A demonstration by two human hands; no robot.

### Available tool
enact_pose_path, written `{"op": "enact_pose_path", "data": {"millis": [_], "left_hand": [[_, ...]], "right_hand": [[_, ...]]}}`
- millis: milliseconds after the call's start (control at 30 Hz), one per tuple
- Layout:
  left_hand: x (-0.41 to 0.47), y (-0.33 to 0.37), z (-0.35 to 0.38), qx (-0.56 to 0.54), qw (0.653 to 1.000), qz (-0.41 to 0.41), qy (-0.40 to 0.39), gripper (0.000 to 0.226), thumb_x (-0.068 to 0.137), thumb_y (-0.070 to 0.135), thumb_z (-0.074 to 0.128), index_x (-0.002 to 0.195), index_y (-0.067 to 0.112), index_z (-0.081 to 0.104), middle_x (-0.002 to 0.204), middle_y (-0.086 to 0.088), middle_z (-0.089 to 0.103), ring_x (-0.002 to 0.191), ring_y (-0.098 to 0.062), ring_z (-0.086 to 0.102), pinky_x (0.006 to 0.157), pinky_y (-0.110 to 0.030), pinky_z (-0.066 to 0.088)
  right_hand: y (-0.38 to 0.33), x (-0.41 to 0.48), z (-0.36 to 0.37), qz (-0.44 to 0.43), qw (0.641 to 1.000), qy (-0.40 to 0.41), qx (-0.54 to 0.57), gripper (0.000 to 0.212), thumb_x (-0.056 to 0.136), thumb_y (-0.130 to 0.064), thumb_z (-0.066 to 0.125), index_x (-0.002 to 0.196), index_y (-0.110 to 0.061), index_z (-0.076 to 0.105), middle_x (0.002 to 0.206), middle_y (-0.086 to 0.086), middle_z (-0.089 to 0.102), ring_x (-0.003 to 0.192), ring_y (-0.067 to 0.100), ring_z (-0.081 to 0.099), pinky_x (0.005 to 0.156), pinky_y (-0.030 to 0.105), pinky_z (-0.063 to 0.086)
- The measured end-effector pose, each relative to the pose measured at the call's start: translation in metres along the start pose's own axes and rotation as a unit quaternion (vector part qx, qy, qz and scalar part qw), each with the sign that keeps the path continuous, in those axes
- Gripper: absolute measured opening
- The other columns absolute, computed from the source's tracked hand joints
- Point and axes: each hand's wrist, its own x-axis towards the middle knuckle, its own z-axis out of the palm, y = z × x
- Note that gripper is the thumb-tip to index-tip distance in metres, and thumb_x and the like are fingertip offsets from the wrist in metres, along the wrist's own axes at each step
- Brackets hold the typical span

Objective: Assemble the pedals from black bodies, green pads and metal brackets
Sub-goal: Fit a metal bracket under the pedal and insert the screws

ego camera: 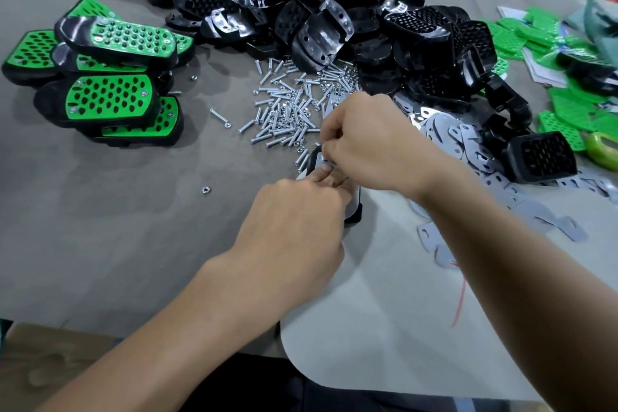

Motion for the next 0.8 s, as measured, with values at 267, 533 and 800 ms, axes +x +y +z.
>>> {"op": "enact_pose_path", "data": {"millis": [267, 533, 800], "left_hand": [[0.000, 0.001, 0.000, -0.016, 1.000, -0.002, 0.002, 0.079, 0.085, 0.014, 0.050, 0.160, 0.034, 0.032, 0.168, 0.015, 0.027, 0.149, -0.007, 0.036, 0.094, -0.039, 0.056], [0.001, 0.000, 0.001, -0.013, 1.000, 0.007, 0.007, 0.080, 0.085, 0.012, 0.050, 0.160, 0.031, 0.032, 0.168, 0.015, 0.027, 0.153, -0.004, 0.026, 0.099, -0.041, 0.055], [0.003, 0.000, -0.001, -0.016, 1.000, 0.008, 0.012, 0.075, 0.090, 0.016, 0.048, 0.160, 0.037, 0.028, 0.167, 0.019, 0.025, 0.151, -0.003, 0.030, 0.099, -0.039, 0.054]], "right_hand": [[0.008, -0.013, -0.011, -0.018, 0.998, 0.058, 0.020, 0.025, 0.079, -0.007, 0.055, 0.073, -0.019, 0.076, 0.060, -0.002, 0.066, 0.063, 0.014, 0.060, 0.057, 0.026, 0.048], [0.021, -0.019, -0.008, 0.014, 0.993, 0.023, 0.113, 0.032, 0.077, -0.002, 0.060, 0.074, -0.025, 0.081, 0.102, -0.017, 0.074, 0.100, -0.001, 0.063, 0.089, 0.022, 0.048], [0.027, -0.022, 0.000, 0.007, 0.986, 0.017, 0.166, 0.029, 0.075, -0.010, 0.064, 0.079, -0.032, 0.082, 0.127, -0.021, 0.067, 0.122, -0.011, 0.053, 0.096, 0.004, 0.036]]}}
